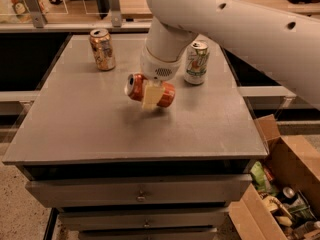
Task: Knock coke can over
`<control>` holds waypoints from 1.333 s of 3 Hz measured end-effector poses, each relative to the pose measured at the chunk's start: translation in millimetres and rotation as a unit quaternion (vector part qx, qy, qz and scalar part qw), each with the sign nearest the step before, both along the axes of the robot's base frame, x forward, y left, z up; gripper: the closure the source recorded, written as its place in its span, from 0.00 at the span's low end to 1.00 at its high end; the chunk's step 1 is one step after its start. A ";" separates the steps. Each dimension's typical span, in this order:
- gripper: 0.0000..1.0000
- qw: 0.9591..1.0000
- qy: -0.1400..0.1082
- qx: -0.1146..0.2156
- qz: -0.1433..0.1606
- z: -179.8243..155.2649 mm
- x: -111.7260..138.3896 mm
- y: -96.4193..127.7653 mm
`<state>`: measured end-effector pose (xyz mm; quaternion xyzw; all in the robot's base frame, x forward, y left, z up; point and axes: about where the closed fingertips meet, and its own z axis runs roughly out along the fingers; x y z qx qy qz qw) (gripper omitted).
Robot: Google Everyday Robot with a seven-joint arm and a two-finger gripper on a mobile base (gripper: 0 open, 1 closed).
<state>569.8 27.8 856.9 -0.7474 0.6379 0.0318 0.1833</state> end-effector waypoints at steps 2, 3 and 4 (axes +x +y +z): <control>0.67 0.983 -0.009 -0.181 -0.009 -17.0 -14.9 -66.1; 0.44 0.974 -0.004 -0.225 -0.021 -16.7 -17.2 -87.3; 0.19 0.970 0.003 -0.241 -0.027 -15.7 -20.4 -97.1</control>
Offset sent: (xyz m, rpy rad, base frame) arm -0.0216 -0.1046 -0.0173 -0.5579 -0.0167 -0.0503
